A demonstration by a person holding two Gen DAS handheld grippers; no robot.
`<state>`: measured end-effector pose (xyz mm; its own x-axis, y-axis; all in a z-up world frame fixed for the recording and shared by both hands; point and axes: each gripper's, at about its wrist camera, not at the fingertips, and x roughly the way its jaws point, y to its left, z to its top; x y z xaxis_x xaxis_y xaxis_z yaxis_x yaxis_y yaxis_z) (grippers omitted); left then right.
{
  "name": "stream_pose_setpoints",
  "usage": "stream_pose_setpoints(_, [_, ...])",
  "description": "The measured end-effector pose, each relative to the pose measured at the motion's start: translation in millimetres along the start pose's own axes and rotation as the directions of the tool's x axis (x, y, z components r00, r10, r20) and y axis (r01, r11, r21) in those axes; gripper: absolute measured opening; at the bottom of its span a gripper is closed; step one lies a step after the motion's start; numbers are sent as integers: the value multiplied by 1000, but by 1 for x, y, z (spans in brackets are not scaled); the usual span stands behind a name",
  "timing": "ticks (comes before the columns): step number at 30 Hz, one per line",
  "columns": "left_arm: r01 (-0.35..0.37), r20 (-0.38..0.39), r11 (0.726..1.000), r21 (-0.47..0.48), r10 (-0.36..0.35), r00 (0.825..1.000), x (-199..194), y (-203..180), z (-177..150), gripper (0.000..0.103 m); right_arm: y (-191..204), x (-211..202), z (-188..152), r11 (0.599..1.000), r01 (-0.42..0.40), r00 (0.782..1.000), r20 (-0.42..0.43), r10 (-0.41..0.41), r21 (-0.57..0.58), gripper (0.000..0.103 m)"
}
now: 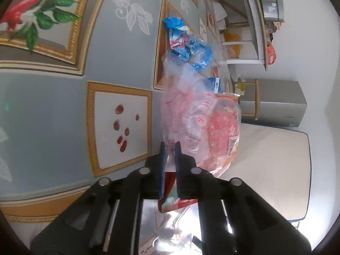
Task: Collect trash
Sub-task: 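Close the left tool on the clear plastic bag while the right tool grips the container rim, then lift the bag and clear container and carry both over the wastebasket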
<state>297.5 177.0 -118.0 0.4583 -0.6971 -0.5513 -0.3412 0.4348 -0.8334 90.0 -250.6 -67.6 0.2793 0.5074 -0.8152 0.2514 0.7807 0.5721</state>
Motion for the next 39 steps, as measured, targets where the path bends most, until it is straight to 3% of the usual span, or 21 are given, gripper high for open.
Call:
stream_pose_setpoints(5, [-7,65,999,45,4,998,-26,0,-12,2,1,1,0,1000,1,1000,-1,-1,4,19])
stream_pose_setpoints(15, [-23,215,984,178,-16,976,-89,-7,-53,1,8,2,-4,1000,27,1000,3,-27,-14,19])
stream_pose_setpoints(28, [-16,235,952,305,-59,970,-105,-14,-113,1,3,2,-4,999,13,1000,14,-14,42,18])
stream_pose_setpoints(39, [0,229,938,346,-84,970,-103,-12,-132,1,15,-10,-5,998,43,997,64,-46,41,5])
